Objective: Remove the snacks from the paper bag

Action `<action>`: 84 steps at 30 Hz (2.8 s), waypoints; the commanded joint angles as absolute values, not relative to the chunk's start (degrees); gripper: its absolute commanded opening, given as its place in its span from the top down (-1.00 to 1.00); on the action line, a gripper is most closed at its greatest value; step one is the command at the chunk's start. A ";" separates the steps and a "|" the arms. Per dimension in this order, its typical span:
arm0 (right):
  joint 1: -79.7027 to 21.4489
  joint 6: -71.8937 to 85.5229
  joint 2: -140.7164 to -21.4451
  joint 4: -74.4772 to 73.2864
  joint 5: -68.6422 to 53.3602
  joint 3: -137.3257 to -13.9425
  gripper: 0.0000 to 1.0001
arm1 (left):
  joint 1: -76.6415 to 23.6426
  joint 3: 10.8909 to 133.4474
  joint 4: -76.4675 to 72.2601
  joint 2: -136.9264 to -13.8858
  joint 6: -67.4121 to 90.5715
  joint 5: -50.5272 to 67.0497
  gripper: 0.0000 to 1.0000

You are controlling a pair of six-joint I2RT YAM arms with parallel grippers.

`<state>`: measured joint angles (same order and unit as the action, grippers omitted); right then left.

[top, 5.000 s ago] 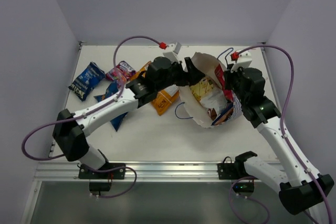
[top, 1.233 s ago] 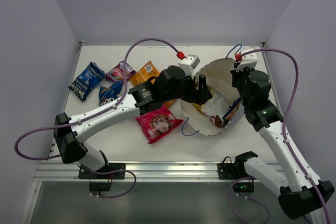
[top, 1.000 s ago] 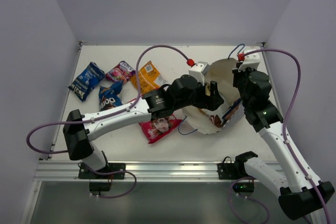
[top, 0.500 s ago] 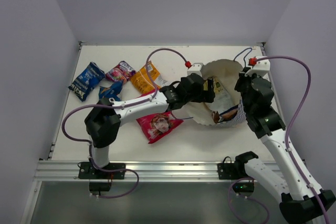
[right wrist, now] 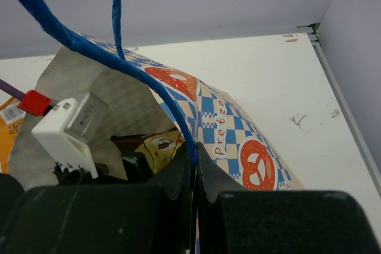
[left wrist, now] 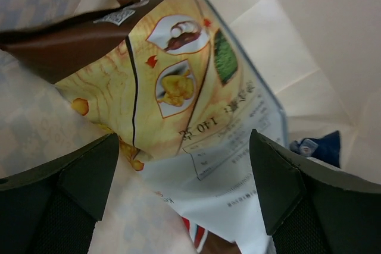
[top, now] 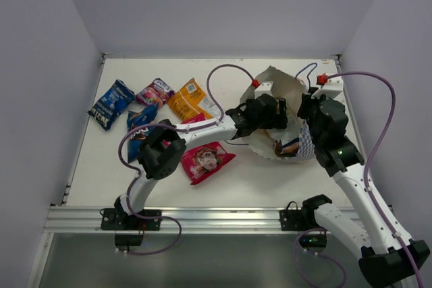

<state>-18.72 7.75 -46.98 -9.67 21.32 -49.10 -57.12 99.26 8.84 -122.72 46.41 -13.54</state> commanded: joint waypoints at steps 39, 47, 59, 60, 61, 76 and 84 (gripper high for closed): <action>-18.63 7.47 -50.10 -9.67 30.85 -47.72 1.00 | -56.60 90.79 10.28 -84.31 34.11 -13.27 1.00; -18.63 5.98 -49.57 -7.83 27.08 -46.85 1.00 | -49.41 90.44 15.91 -70.05 26.55 -20.82 1.00; -18.63 1.76 -45.09 -4.40 14.17 -44.65 1.00 | -30.42 88.50 2.48 -85.59 27.07 -5.46 1.00; -18.72 1.50 -44.48 -4.22 13.11 -44.21 1.00 | -29.98 89.55 -0.06 -87.43 27.59 -4.75 1.00; -18.72 1.23 -44.12 -3.96 11.96 -44.12 1.00 | -29.10 90.43 -2.00 -91.37 27.68 -4.14 1.00; -18.63 -2.29 -45.17 -2.99 7.38 -42.63 1.00 | -25.05 101.42 -18.80 -125.58 30.58 1.76 1.00; -18.72 -2.29 -46.14 -2.46 8.96 -42.98 1.00 | -24.08 93.20 -17.33 -115.71 31.64 2.39 -0.85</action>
<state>-18.74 -2.00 -45.50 -4.05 8.84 -42.72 -24.47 96.47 -12.10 -127.72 31.03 2.90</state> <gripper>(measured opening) 0.026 0.845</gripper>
